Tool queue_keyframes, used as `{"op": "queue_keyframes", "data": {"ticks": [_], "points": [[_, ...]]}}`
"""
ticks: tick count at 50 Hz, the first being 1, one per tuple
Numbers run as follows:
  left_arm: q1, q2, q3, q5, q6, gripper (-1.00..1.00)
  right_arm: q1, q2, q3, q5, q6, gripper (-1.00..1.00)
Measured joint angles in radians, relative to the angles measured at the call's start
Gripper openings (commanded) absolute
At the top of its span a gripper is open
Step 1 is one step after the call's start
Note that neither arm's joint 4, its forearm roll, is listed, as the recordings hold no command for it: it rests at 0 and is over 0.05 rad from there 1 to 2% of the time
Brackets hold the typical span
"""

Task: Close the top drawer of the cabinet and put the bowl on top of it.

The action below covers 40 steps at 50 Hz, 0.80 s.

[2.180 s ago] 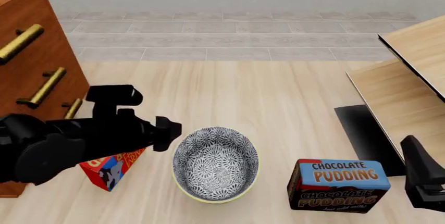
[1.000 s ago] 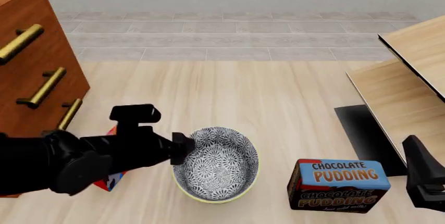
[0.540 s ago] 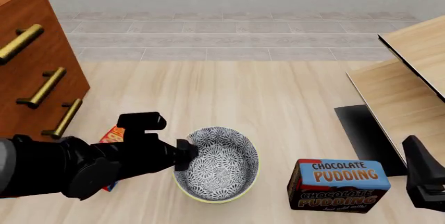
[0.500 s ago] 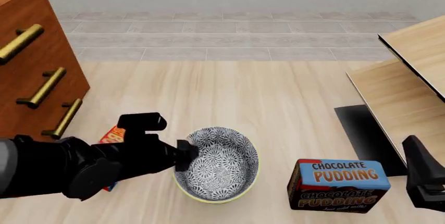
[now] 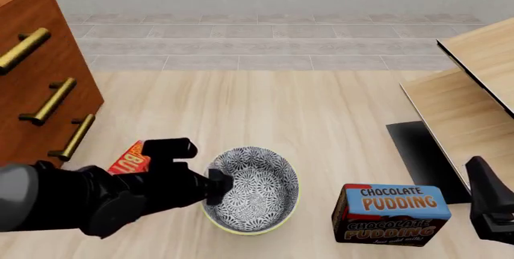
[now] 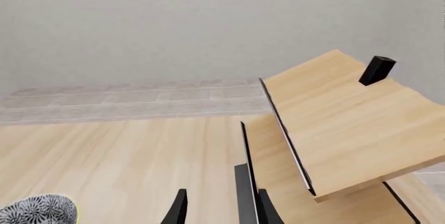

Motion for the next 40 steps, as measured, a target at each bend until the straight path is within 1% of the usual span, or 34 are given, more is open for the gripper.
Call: {"op": "queue_keyframes", "data": {"ticks": [26,27,40], "points": [[-0.007,0.045,0.004,-0.037,-0.008,1.00,-0.008,-0.012,0.000,0.007,0.007,1.00],[-0.007,0.048,0.003,-0.037,-0.007,-1.00,-0.008,-0.012,0.000,0.007,0.007,1.00],[0.010,0.057,-0.007,-0.030,-0.003,-1.00,-0.011,-0.014,0.000,0.009,0.010,1.00]]}}
